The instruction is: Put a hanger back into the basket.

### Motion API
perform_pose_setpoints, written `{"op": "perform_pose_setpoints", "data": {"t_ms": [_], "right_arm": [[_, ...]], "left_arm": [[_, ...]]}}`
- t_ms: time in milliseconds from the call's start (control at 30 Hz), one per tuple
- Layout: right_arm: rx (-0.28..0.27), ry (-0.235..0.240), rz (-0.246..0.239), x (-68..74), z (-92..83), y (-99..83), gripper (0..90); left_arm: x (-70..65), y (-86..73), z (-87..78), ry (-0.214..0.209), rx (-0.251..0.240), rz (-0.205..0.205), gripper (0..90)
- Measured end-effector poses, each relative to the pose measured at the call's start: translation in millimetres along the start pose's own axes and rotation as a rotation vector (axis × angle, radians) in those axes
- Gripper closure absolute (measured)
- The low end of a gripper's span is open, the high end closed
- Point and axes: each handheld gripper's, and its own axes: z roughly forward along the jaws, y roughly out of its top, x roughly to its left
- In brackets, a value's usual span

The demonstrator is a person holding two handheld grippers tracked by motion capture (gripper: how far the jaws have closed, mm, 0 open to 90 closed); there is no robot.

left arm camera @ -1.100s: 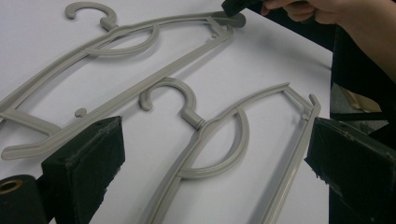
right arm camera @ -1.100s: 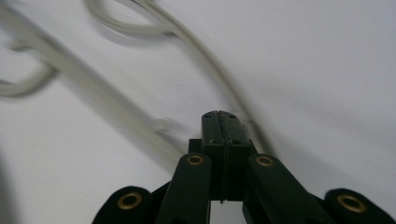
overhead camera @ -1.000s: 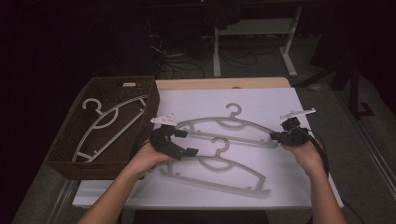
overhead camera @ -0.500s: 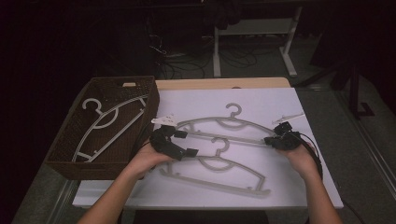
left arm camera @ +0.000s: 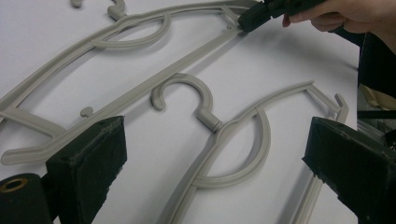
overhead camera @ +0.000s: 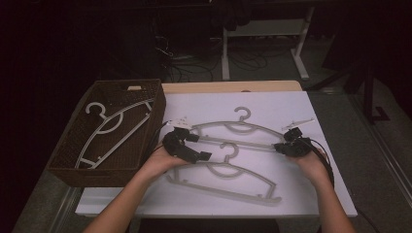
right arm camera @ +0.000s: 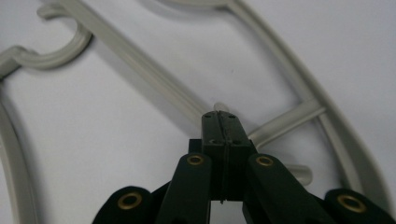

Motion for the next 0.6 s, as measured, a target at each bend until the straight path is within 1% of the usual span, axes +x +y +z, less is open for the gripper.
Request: {"op": "perform_pose_setpoints", "data": {"t_ms": [100,167,267,500,600], "right_arm": [[-0.012,-0.010,-0.001,-1.6,0.5,1.9,89.0],[-0.013,-0.031,-0.010,-1.5,2.7,1.9,89.0],[-0.014,-0.028,-0.014,-1.9,3.7,1.9,89.0],[0.007,-0.036,-0.026,1.1,7.6,-0.5,89.1],[0.009,-0.034,-0.023,0.9,8.0,-0.4,89.1]], "left_arm": [[0.5,1.4,0.0,0.001,-0.006,-0.001,5.9],[0.8,1.7,-0.3,0.001,-0.008,-0.002,5.9],[1.2,1.3,0.0,0.002,-0.005,-0.002,5.9],[1.4,1.8,2.6,0.010,0.003,-0.001,6.1],[2.5,5.8,7.6,0.030,0.015,0.004,6.4]]}}
